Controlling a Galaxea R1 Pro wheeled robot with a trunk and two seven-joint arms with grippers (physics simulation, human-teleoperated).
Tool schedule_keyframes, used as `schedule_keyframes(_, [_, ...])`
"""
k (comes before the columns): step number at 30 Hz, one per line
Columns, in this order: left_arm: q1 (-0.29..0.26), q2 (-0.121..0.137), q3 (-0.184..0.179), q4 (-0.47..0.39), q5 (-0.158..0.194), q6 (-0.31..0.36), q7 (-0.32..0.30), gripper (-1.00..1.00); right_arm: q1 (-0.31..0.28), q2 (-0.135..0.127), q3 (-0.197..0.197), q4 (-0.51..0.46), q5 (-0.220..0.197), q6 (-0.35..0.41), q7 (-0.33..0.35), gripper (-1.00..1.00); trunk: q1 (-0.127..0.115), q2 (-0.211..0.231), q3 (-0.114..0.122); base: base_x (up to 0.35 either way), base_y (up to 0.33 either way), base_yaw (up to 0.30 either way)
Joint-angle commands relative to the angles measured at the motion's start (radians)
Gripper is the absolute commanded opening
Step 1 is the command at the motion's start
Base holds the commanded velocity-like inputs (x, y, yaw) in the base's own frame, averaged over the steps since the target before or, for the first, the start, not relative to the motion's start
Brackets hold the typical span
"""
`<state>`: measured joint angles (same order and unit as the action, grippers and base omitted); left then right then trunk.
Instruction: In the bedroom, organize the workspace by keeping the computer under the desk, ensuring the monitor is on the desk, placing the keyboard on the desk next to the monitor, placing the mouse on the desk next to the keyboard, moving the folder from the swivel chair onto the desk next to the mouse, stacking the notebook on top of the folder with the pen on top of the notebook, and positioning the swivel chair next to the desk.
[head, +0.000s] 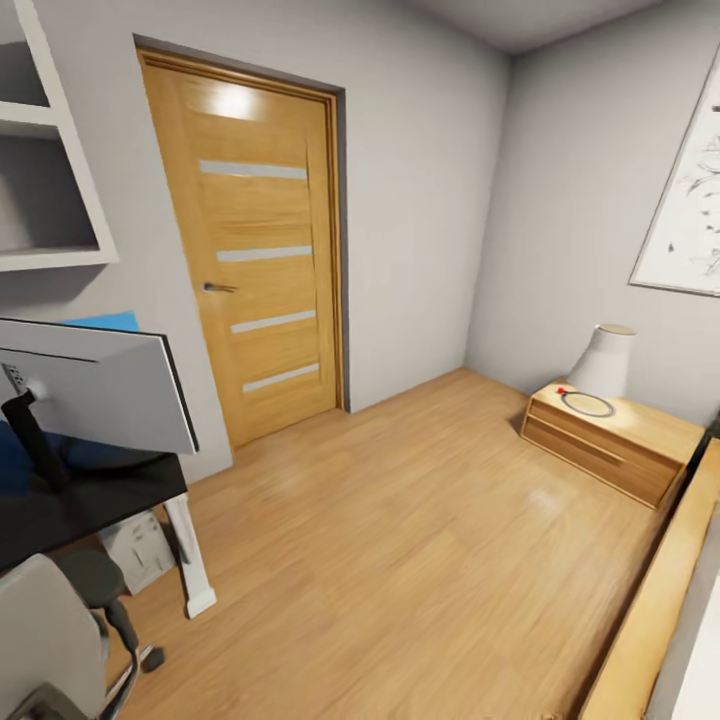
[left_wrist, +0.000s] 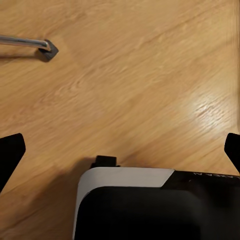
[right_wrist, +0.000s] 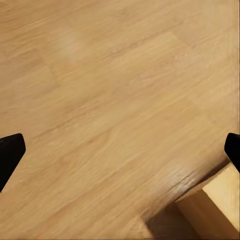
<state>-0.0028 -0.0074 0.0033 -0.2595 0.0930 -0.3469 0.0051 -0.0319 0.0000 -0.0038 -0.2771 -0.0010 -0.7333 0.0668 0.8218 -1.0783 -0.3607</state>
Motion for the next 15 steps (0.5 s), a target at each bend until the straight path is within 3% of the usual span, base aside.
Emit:
schedule_keyframes(1, [0.000, 0.000, 0.000, 0.000, 0.008, -0.003, -0.001, 1.00, -0.001, 0.000, -0.001, 0.001, -0.001, -0.003, 0.004, 1.00, 0.000, -0.001, -0.002, 0.000, 0.000, -0.293])
schedule_keyframes(9, [0.000, 0.000, 0.000, 0.000, 0.008, -0.003, -0.001, 1.00, -0.001, 0.001, -0.001, 0.001, 0.000, -0.002, 0.003, 1.00, 0.000, -0.001, -0.006, 0.016, 0.000, -0.266])
schedule_keyframes(15, [0.000, 0.001, 0.000, 0.000, 0.009, -0.001, -0.001, 1.00, -0.001, 0.004, -0.001, 0.003, 0.001, -0.003, 0.003, 1.00, 0.000, -0.001, -0.009, 0.235, 0.000, -0.056])
